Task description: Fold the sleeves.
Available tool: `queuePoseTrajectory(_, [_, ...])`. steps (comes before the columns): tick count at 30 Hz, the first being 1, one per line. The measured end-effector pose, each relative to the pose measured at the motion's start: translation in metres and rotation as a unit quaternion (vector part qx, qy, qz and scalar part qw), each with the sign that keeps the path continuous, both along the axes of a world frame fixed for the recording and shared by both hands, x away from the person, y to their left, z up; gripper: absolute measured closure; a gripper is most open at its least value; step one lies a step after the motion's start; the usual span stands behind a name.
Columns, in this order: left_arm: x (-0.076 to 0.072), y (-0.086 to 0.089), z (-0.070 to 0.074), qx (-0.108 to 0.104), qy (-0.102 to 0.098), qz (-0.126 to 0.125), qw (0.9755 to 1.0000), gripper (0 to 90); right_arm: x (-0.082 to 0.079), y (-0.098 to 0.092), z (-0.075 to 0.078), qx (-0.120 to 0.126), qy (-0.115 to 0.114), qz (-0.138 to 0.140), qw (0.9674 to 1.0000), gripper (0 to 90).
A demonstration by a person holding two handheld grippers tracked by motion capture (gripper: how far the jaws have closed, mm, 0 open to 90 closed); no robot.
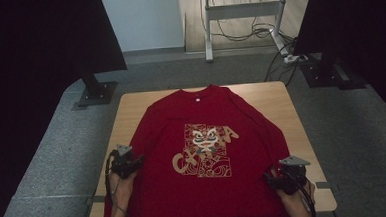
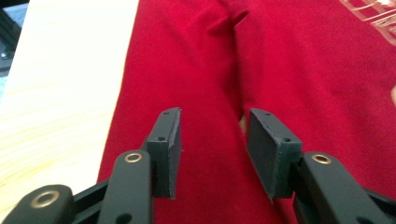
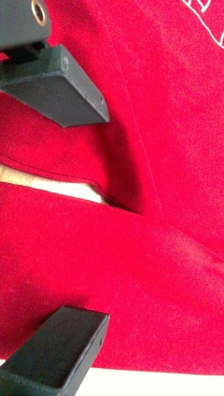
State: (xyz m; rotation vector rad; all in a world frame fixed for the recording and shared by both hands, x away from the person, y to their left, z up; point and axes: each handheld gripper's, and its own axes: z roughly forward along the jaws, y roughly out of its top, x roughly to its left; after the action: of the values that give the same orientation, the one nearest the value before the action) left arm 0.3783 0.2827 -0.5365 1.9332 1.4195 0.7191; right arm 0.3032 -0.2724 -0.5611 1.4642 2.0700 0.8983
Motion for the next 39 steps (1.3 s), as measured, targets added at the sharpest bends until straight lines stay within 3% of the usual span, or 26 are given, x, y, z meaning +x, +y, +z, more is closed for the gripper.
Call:
queuePoseTrajectory(2, [0.0, 0.0, 0.0, 0.0, 0.0, 0.0, 1.0, 55.4, 0.0, 0.0, 0.0, 0.0, 0.0, 0.0, 1.0, 5.2])
queuePoseTrajectory(3, [0.001, 0.004, -0.006, 0.018, 0.007, 0.011, 0.9997, 55.4, 0.0, 0.0, 0.0, 0.0, 0.0, 0.0, 1.0, 5.2])
queuePoseTrajectory(7, [0.0, 0.008, -0.008, 0.013, 0.003, 0.018, 0.9998, 54.5, 0.0, 0.0, 0.0, 0.0, 0.0, 0.0, 1.0, 5.2])
queuePoseTrajectory(10, [0.002, 0.013, -0.007, 0.027, 0.004, 0.027, 0.9993, 53.5, 0.0, 0.0, 0.0, 0.0, 0.0, 0.0, 1.0, 5.2])
queuePoseTrajectory(16, [0.0, 0.01, -0.004, 0.016, -0.005, 0.021, 0.9996, 53.1, 0.0, 0.0, 0.0, -0.001, 0.0, 0.0, 1.0, 5.2])
queuePoseTrajectory(17, [0.0, 0.005, -0.002, 0.004, -0.01, 0.012, 0.9999, 53.1, 0.0, 0.0, 0.0, -0.001, 0.0, 0.0, 1.0, 5.2])
queuePoseTrajectory(20, [0.0, 0.005, -0.002, 0.004, -0.01, 0.012, 0.9999, 52.8, 0.0, 0.0, 0.0, 0.0, 0.0, 0.0, 1.0, 5.2])
queuePoseTrajectory(21, [0.0, 0.001, -0.001, -0.004, -0.011, 0.003, 0.9999, 52.8, 0.0, 0.0, 0.0, 0.0, 0.0, 0.0, 1.0, 5.2])
queuePoseTrajectory(29, [0.001, -0.003, -0.004, -0.01, -0.004, -0.006, 0.9999, 53.3, 0.0, 0.0, 0.0, 0.0, 0.0, 0.0, 1.0, 5.2])
queuePoseTrajectory(30, [0.002, -0.003, -0.007, -0.005, 0.005, -0.007, 1.0, 53.3, 0.0, 0.0, 0.0, 0.0, 0.0, 0.0, 1.0, 5.2])
queuePoseTrajectory(33, [0.002, -0.002, -0.01, 0.0, 0.01, -0.001, 0.9999, 61.5, 0.0, 0.0, 0.0, 0.0, 0.0, 0.0, 1.0, 5.2])
queuePoseTrajectory(35, [0.002, 0.0, -0.009, -0.005, 0.013, 0.008, 0.9999, 61.5, 0.0, 0.0, 0.0, 0.0, 0.0, 0.0, 1.0, 5.2])
queuePoseTrajectory(36, [0.003, 0.001, -0.008, -0.005, 0.014, 0.009, 0.9998, 70.4, 0.0, 0.0, 0.0, 0.0, 0.0, 0.001, 1.0, 5.2])
queuePoseTrajectory(39, [0.003, 0.003, -0.008, -0.016, 0.018, 0.011, 0.9997, 78.1, 0.0, 0.0, 0.0, 0.0, 0.0, 0.001, 1.0, 5.2])
